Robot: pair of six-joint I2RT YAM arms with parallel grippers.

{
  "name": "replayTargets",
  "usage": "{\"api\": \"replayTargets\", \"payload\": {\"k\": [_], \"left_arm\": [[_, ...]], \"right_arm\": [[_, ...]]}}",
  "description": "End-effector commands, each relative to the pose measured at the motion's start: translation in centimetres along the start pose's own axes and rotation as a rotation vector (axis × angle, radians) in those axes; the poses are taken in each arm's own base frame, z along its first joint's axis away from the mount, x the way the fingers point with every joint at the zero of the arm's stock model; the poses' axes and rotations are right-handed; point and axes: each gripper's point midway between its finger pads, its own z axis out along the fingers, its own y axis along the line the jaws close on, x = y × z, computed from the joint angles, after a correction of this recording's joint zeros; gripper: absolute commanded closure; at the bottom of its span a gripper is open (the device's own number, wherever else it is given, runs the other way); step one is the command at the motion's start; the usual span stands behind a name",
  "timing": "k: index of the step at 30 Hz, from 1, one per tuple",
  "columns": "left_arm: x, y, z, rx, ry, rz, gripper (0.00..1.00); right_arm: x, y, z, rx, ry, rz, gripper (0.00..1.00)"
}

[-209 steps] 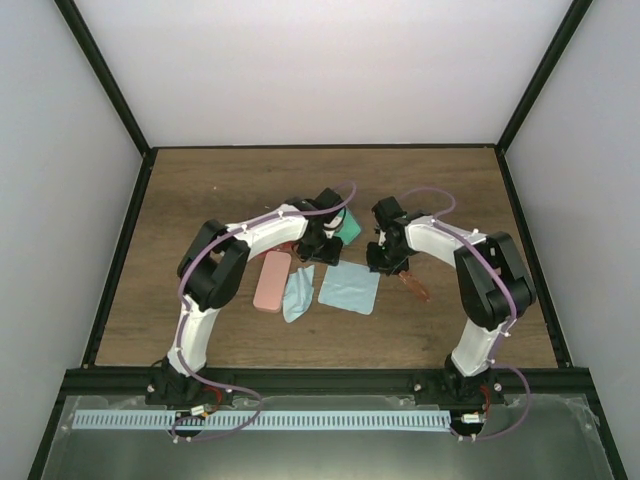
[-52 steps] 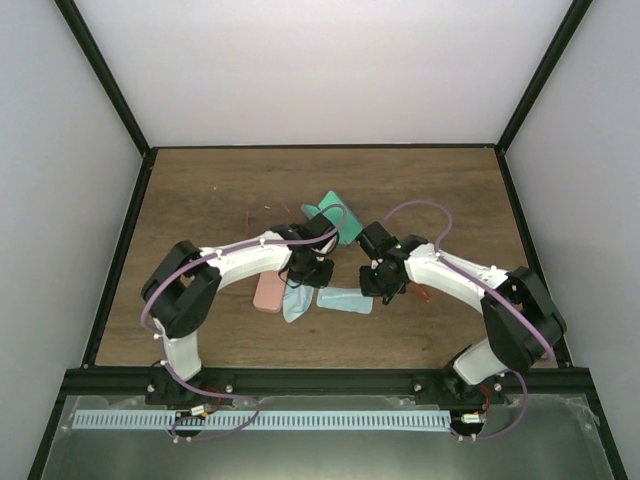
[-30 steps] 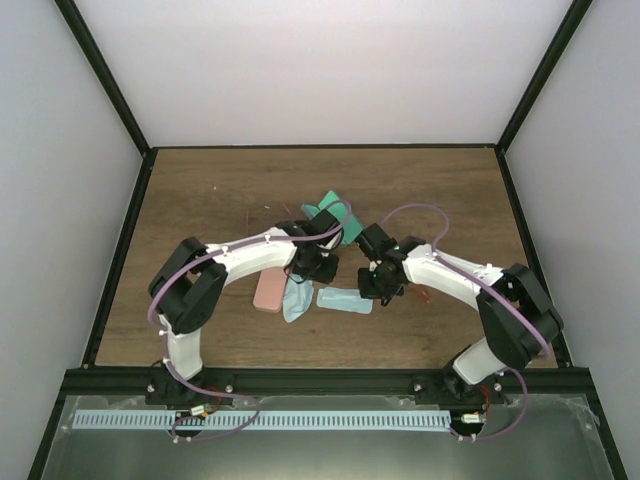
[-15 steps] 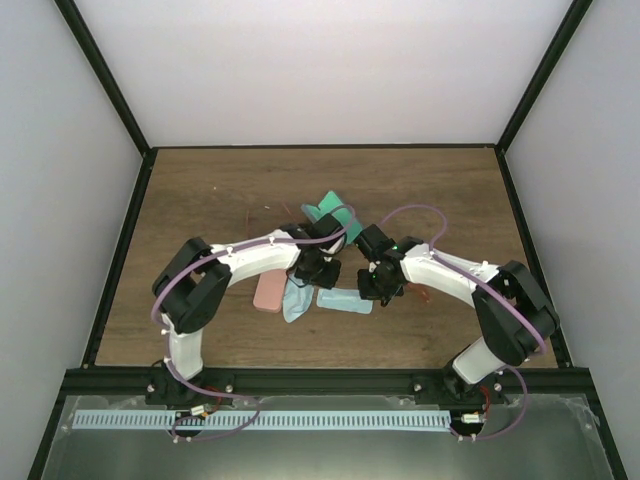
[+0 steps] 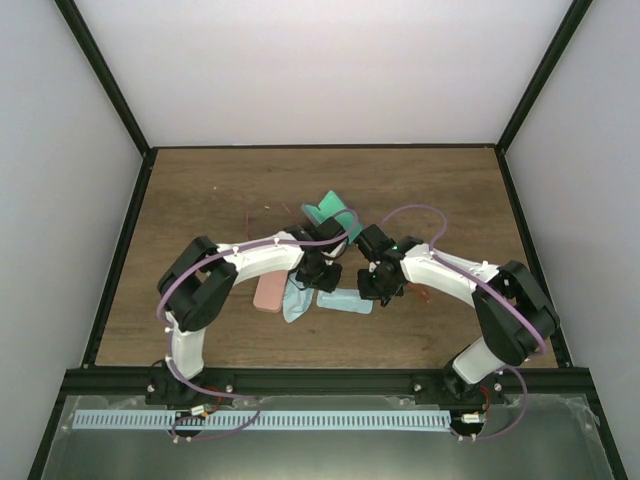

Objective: Organize the sunglasses
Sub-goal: Fold the glasses cleaning cloth at the center of the board, then adjust the glasses cleaning cloth at the center of the board.

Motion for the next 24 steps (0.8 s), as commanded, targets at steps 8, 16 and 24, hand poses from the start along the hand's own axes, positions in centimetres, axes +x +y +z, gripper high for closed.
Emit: {"api": "replayTargets", "payload": {"k": [8,16,24], "left_arm": [[1.0,1.0,1.8,-0.047,0.048,0.007,0.71],[0.6,1.0,1.2,-0.056,0.025,0.008,0.77],[-0.3,0.7,-0.2,-0.051,-0.015,-0.001,0.81]], "right_arm": [[-0.5,0.4,-0.1,0.007,-0.018,-0.019,0.99],[-0.5,0.4,-0.1,0.007,-0.016,-0.022,0.99],[-0.4,0.3,0.2,0.011,-0.012,-0.023,0.99]]}}
